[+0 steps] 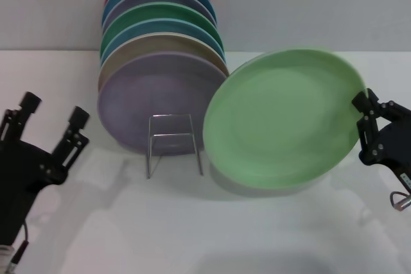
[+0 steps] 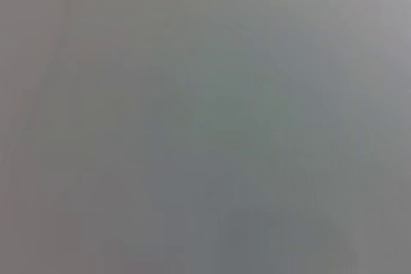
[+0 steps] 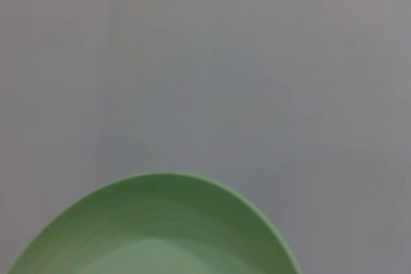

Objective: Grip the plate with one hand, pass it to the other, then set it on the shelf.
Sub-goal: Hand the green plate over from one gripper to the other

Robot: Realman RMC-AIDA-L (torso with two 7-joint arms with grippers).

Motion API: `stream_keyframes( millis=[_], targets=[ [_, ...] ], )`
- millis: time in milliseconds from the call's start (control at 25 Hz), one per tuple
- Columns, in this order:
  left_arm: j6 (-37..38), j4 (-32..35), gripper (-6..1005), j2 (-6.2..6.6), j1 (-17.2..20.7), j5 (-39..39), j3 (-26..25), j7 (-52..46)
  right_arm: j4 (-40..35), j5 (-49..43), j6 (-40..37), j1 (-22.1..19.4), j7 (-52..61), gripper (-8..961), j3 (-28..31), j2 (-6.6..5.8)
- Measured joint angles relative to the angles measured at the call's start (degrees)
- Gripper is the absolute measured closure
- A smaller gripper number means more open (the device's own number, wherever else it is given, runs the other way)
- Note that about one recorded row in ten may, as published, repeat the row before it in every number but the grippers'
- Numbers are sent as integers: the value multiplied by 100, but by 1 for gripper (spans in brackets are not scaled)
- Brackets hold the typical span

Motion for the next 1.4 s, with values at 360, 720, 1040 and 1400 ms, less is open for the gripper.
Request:
stream_keyframes(
  millis=[360, 720, 1040, 1400],
  targets=[
    [-57, -11, 140, -21, 50, -23, 337, 360, 153, -71, -180, -107, -793, 932, 3, 37],
    [-364, -56, 142, -22, 1, 7, 616, 405, 297, -36, -306, -197, -1109, 932, 72, 64],
    [-636, -356, 144, -7, -2, 6, 958, 908, 164, 2, -316, -309, -1401, 933, 80, 64],
    [-800, -413, 146, -5, -76, 8, 1080, 980, -860, 944, 167, -819, -2305, 933, -725, 61]
  ],
)
